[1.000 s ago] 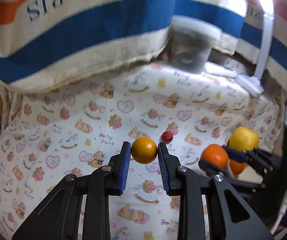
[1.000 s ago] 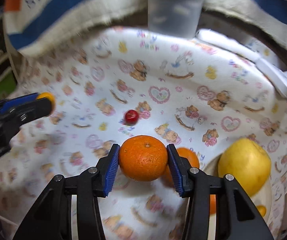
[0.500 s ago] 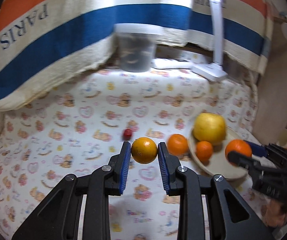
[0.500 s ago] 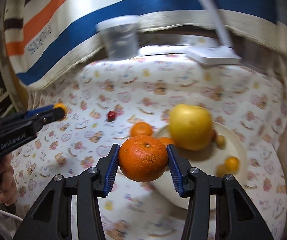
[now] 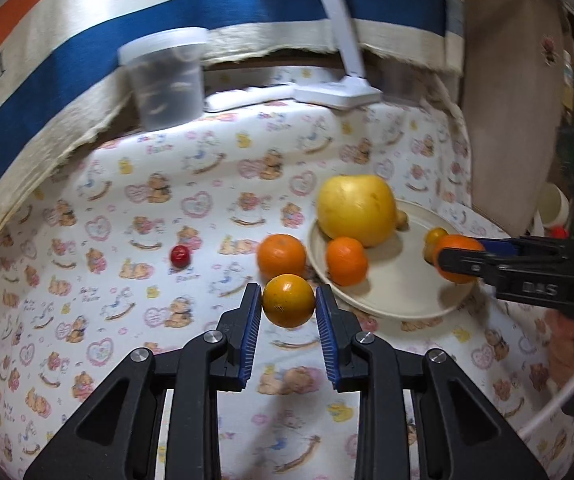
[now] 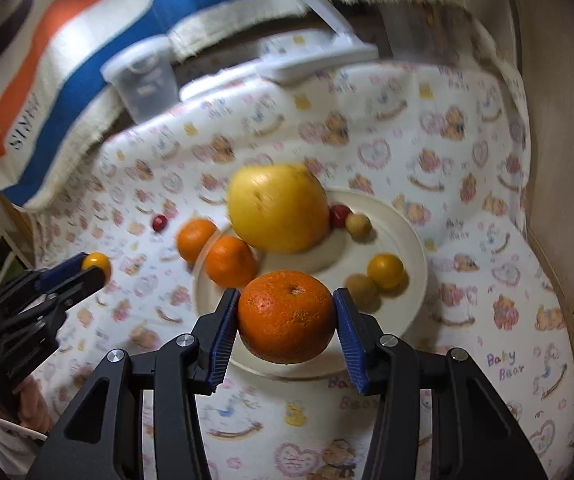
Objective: Organize fruits
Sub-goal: 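Carry the mandarin and small orange fruit toward the plate, lowering the mandarin onto it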
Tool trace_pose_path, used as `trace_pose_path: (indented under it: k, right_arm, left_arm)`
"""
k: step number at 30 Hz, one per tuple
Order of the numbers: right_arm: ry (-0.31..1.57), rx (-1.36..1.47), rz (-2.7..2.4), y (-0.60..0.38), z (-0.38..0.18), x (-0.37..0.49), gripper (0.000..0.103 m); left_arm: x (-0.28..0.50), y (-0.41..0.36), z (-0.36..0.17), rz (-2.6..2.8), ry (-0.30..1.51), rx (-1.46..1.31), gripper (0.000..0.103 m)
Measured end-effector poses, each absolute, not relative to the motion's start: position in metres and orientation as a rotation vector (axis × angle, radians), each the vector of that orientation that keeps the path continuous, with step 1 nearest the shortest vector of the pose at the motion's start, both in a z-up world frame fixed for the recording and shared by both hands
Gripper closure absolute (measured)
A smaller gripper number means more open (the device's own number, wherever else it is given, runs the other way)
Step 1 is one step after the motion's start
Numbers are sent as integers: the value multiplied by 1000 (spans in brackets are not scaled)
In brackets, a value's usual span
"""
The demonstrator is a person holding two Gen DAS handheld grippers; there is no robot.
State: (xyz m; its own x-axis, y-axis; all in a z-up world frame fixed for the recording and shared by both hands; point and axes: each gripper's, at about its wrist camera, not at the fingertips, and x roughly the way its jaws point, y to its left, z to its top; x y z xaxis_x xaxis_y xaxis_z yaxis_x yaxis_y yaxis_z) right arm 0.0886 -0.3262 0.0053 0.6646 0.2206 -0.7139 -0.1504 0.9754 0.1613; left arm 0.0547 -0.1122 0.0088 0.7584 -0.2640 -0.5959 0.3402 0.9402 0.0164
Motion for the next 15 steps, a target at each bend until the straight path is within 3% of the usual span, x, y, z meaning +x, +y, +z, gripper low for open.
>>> trace_pose_path:
  k: [15]
  right_arm:
    - [876,55,120,-336,-14,101,53]
  left_arm:
    - [55,-126,0,-342,654,152,76]
